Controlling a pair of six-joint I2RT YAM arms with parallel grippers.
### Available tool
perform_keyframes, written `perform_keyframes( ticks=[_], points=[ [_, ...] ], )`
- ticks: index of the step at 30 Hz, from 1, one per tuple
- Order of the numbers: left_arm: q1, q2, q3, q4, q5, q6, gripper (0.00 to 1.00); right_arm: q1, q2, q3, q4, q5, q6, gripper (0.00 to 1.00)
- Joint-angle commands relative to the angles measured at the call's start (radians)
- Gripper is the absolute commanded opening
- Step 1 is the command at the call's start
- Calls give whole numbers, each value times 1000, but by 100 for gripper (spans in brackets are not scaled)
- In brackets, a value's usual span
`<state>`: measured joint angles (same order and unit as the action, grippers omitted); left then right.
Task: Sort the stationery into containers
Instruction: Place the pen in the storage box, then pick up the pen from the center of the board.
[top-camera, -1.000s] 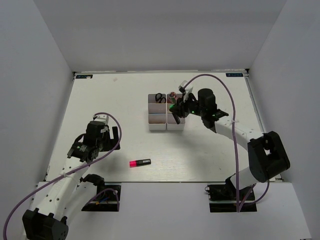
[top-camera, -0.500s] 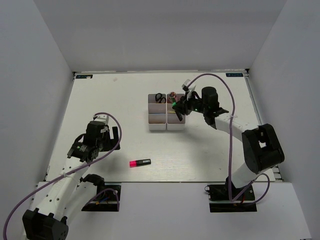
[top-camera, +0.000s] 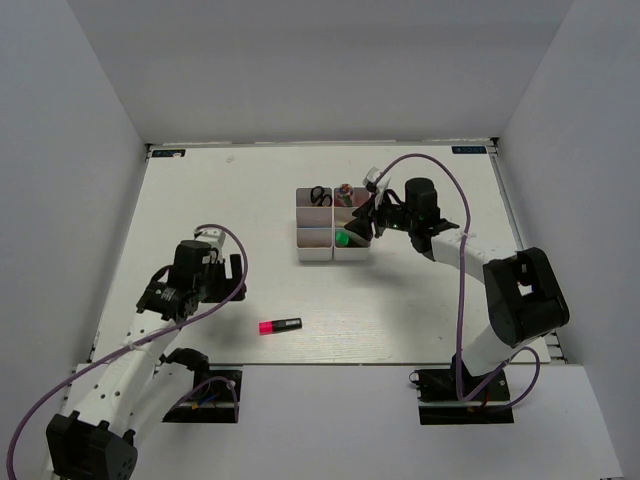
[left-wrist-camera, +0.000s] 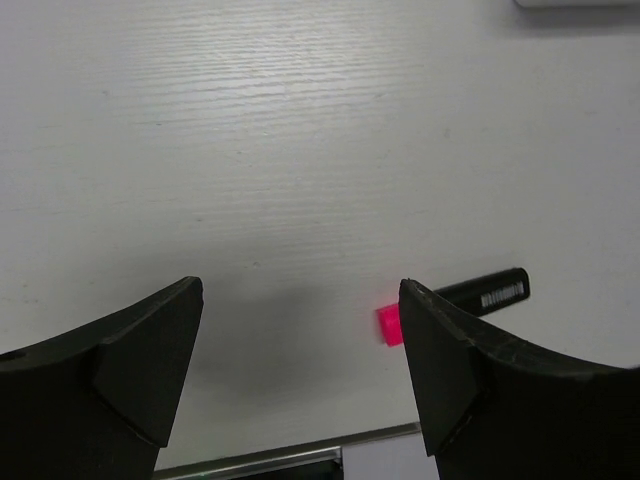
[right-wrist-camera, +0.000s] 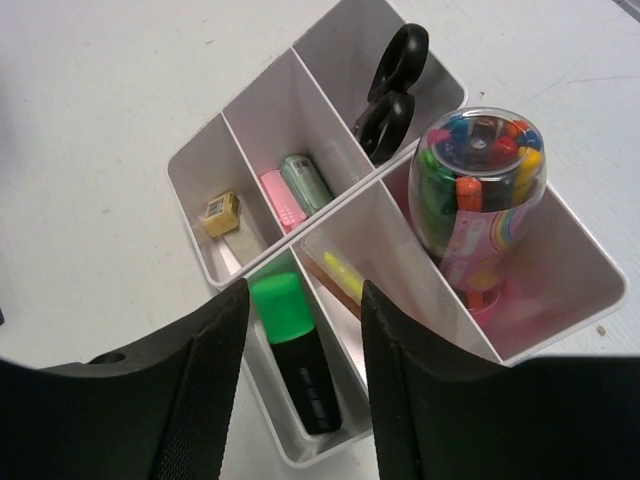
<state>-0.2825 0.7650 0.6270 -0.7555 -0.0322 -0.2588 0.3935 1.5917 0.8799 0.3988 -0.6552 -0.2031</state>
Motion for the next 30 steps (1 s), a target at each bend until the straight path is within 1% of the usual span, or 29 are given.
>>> perform_keyframes(
  ticks=[1,2,3,4,5,6,7,8,9,10,11,12,13,14,15,16,17,18,19,20,21,22,23,24,25,26,28,30],
  points=[
    [8,34,-9,39,184,35,87,-7,-38,-7,6,-29,-33,54],
    [8,40,-7,44,237,53,80,-5,-42,-12,2,-34,-35,54],
    [3,59,-4,50,259,59,71,-5,-59,-12,-2,-37,-33,54],
    [-3,63,-1,51,294,65,54,-5,-64,-12,-15,-41,-33,54],
    [-10,78,3,54,311,90,43,-4,-71,-10,-29,-40,-33,49],
    [-36,95,8,51,355,99,31,-4,-91,-1,-40,-49,-35,40],
    [-50,117,28,54,368,110,23,-5,-111,7,-111,-52,-35,14],
    [-78,129,37,41,377,131,13,-4,-121,19,-150,-47,-29,0],
    [-111,144,45,35,405,141,13,-5,-154,51,-185,-26,-21,0],
    [-150,190,77,7,413,162,15,-2,-183,68,-345,-12,-1,0],
    [-196,218,88,1,420,182,21,-5,-208,126,-397,-49,-27,0],
    [-222,249,103,-11,416,209,31,-5,-208,146,-546,-82,-27,13],
    [-272,266,123,-43,411,223,44,-7,-214,165,-619,-112,-117,45],
    [-297,279,146,-50,390,234,68,-10,-222,188,-729,-133,-142,89],
    [-325,307,170,-59,368,283,74,-8,-229,189,-815,-194,-165,90],
    [-398,341,177,-68,353,297,78,-10,-264,168,-840,-214,-224,90],
    [-417,359,207,-77,326,325,81,-8,-286,133,-860,-239,-229,88],
    [-450,400,218,-85,312,337,82,-8,-305,114,-862,-257,-236,85],
    [-478,442,229,-105,261,346,82,-12,-352,69,-862,-276,-245,81],
    [-492,494,273,-123,249,366,82,-8,-364,59,-862,-285,-246,76],
    [-521,519,287,-136,229,386,81,-10,-386,53,-871,-296,-251,61],
    [-537,548,302,-146,154,394,80,-8,-392,47,-877,-319,-248,51],
    [-578,625,342,-172,135,421,80,-10,-404,45,-890,-328,-249,40],
    [-590,651,355,-179,91,449,77,-8,-415,47,-906,-345,-248,16],
    [-593,672,381,-192,86,473,75,-10,-420,48,-919,-348,-246,3],
    [-604,730,387,-197,83,490,74,-8,-432,51,-928,-351,-249,0],
    [-606,772,418,-203,94,536,70,-12,-440,47,-939,-357,-248,0],
    [-607,803,439,-196,120,558,70,-15,-467,37,-936,-354,-237,2]
  ],
)
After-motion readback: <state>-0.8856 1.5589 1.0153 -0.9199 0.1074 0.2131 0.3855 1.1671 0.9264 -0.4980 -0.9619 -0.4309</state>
